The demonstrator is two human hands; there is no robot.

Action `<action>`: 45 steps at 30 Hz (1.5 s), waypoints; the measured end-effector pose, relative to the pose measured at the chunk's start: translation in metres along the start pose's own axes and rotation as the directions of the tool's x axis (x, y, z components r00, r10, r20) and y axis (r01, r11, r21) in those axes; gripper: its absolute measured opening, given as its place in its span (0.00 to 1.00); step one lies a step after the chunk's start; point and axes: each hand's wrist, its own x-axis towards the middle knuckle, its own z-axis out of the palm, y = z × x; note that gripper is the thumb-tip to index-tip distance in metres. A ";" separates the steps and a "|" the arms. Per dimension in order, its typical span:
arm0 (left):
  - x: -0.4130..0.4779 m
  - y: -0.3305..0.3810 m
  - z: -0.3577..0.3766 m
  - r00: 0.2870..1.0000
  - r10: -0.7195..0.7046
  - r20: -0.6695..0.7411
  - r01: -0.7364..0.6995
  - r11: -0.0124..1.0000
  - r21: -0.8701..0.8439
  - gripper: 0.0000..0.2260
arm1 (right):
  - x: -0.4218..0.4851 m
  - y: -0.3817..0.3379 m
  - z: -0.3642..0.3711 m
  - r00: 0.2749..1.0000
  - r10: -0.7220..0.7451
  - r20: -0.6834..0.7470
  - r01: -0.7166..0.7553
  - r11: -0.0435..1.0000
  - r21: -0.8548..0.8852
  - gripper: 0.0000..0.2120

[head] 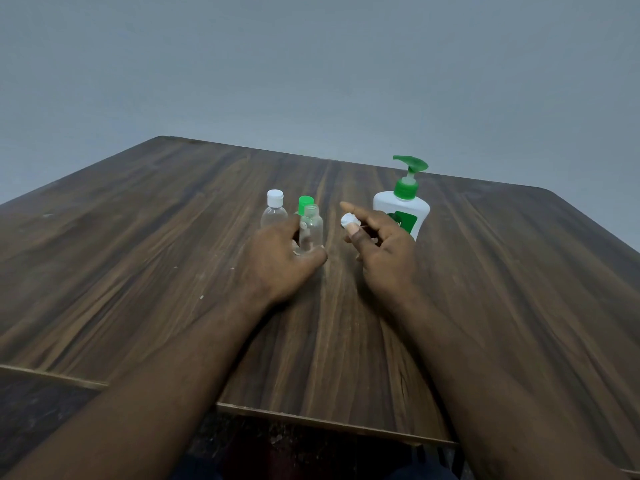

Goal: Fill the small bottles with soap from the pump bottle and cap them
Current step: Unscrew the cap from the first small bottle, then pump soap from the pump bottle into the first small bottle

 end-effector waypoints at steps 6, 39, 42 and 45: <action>0.000 0.001 -0.004 0.994 -0.069 -0.081 0.070 0.998 0.008 0.10 | -0.005 0.001 0.006 0.997 -0.075 0.033 0.082 0.925 -0.370 0.13; -0.010 0.014 0.006 0.992 0.112 0.057 -0.108 0.992 -0.071 0.11 | 0.021 0.030 -0.054 0.963 0.116 -0.244 -0.163 0.970 -0.180 0.22; -0.009 0.015 0.008 0.996 0.087 0.021 -0.085 0.991 -0.101 0.13 | 0.024 0.041 -0.054 0.959 0.281 -0.034 -0.277 0.956 0.100 0.22; -0.006 0.020 0.008 0.996 0.086 -0.014 -0.087 0.988 -0.124 0.12 | 0.028 0.041 -0.061 0.955 0.280 0.101 -0.298 0.891 0.343 0.27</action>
